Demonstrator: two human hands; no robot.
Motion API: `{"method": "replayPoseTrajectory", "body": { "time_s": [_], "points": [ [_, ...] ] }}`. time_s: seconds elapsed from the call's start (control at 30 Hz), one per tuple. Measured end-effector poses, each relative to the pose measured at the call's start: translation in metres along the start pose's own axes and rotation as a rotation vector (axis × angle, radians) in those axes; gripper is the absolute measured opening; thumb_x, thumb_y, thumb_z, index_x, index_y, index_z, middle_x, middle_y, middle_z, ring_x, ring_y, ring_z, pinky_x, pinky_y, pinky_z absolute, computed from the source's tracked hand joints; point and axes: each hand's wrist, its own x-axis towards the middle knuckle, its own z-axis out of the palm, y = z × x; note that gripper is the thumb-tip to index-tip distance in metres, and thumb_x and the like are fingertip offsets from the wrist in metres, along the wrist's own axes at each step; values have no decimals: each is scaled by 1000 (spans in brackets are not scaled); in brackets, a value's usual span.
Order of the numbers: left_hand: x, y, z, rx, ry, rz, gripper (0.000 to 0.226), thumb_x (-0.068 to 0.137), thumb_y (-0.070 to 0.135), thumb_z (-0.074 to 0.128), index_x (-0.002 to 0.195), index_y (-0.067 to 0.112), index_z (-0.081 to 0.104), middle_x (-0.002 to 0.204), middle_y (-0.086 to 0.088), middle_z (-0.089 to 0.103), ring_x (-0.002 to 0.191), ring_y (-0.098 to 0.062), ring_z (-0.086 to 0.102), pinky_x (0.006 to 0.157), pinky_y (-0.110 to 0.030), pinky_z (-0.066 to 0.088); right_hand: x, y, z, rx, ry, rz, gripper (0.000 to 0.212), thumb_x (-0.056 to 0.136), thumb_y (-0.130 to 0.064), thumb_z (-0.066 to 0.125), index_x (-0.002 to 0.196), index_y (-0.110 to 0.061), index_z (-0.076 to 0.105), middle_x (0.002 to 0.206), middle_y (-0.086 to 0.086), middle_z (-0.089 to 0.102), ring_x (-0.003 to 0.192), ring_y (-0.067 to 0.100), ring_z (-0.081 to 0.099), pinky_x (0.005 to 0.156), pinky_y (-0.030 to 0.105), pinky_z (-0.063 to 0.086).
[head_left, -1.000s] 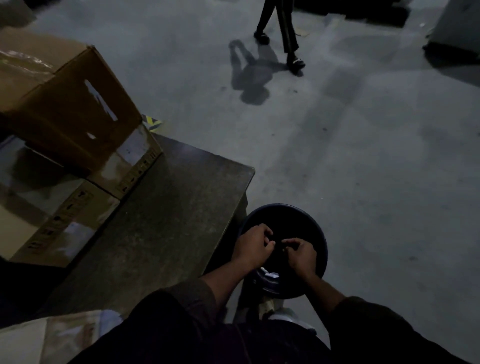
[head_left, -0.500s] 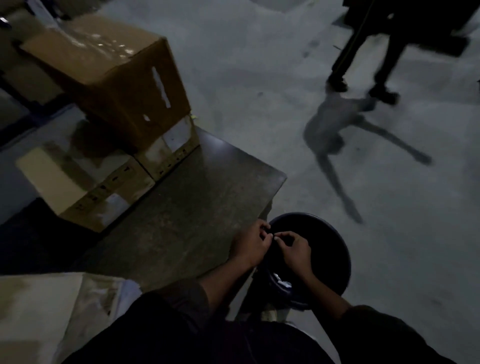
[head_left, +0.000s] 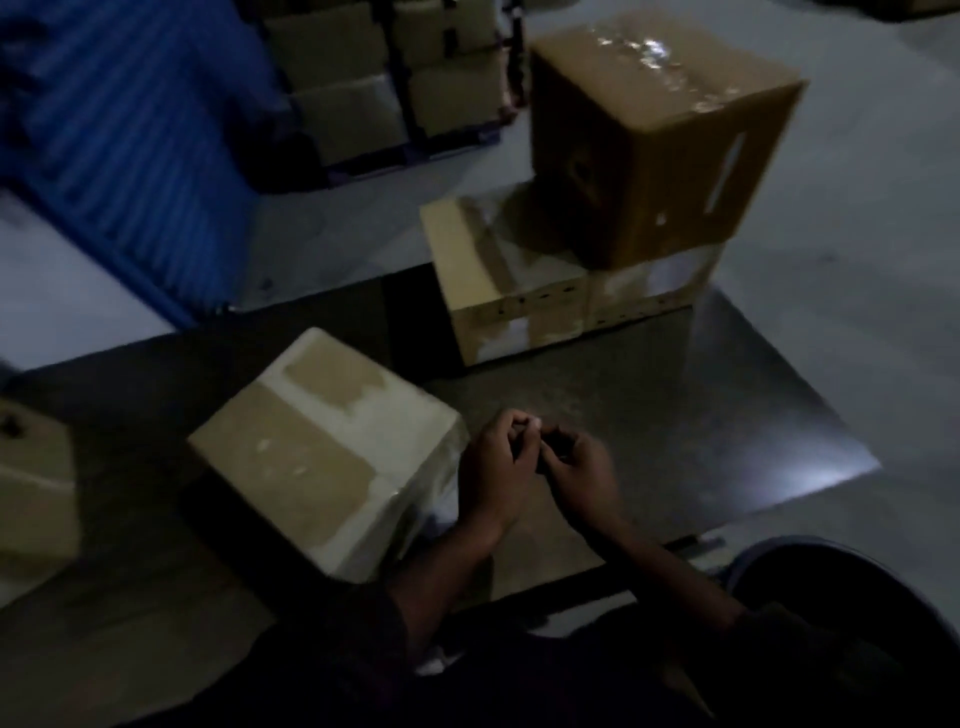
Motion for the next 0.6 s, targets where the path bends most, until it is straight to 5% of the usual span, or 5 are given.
{"method": "replayPoseTrajectory", "body": {
  "time_s": [0.2, 0.37, 0.6],
  "points": [
    [15, -63, -115, 62, 277, -63, 18, 100, 40, 50, 95, 29, 62, 86, 12, 66, 80, -7, 62, 69, -28, 47, 18, -58, 115, -126, -201, -243, 16, 94, -20, 58, 106, -21, 70, 96, -12, 67, 86, 1, 63, 74, 26, 55],
    [30, -159, -192, 262, 329, -150, 9, 90, 21, 65, 99, 21, 63, 97, 5, 59, 96, -21, 56, 80, -34, 42, 23, -51, 193, -554, -335, -732, 34, 87, -26, 51, 107, -7, 71, 109, 11, 69, 99, 26, 64, 82, 30, 49],
    [39, -218, -225, 460, 243, -15, 13, 83, 24, 71, 94, 21, 64, 98, -2, 57, 92, -27, 51, 81, -40, 40, 38, -35, 256, -870, -435, -647, 55, 97, -35, 43, 147, -12, 39, 153, 7, 38, 139, 25, 37, 112, 41, 32]
  ]
}}
